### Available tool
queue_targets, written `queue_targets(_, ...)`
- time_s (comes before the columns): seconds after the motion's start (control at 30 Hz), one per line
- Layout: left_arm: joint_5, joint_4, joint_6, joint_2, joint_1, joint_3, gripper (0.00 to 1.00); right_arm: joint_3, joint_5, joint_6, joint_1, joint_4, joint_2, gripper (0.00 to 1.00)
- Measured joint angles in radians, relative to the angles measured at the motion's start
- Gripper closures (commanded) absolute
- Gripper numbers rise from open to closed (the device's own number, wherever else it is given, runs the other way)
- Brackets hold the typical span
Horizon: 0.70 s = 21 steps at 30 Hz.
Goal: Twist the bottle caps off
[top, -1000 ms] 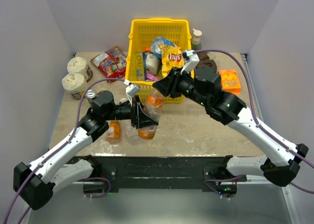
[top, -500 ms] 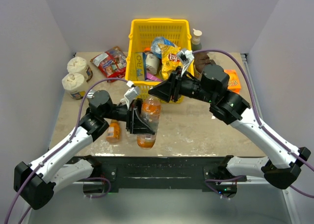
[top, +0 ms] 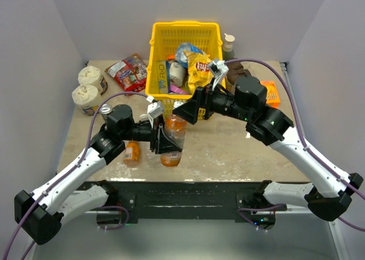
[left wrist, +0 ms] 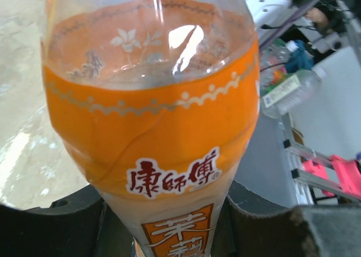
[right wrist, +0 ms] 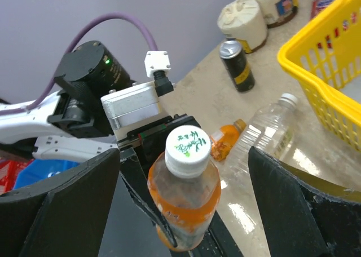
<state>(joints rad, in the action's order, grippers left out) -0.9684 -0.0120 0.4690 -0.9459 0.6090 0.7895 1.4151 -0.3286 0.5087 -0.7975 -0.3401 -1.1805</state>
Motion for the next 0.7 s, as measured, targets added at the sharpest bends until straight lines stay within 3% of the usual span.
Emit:
queue_targets(0.13, 0.122, -0.068, -0.028, 0.01, 0.0, 0.0, 0.6, 0.0, 0.108, 0.026, 0.0, -0.039, 0.037, 0.09)
queue_targets(0.4, 0.418, -0.224, -0.028, 0.027, 0.001, 0.015, 0.6, 0.0, 0.335, 0.158, -0.028, -0.066, 0.059, 0.33)
queue_targets(0.7, 0.555, -0.302, -0.032, 0.027, 0.055, 0.042, 0.62, 0.044, 0.47, 0.21, -0.131, -0.096, -0.094, 0.39)
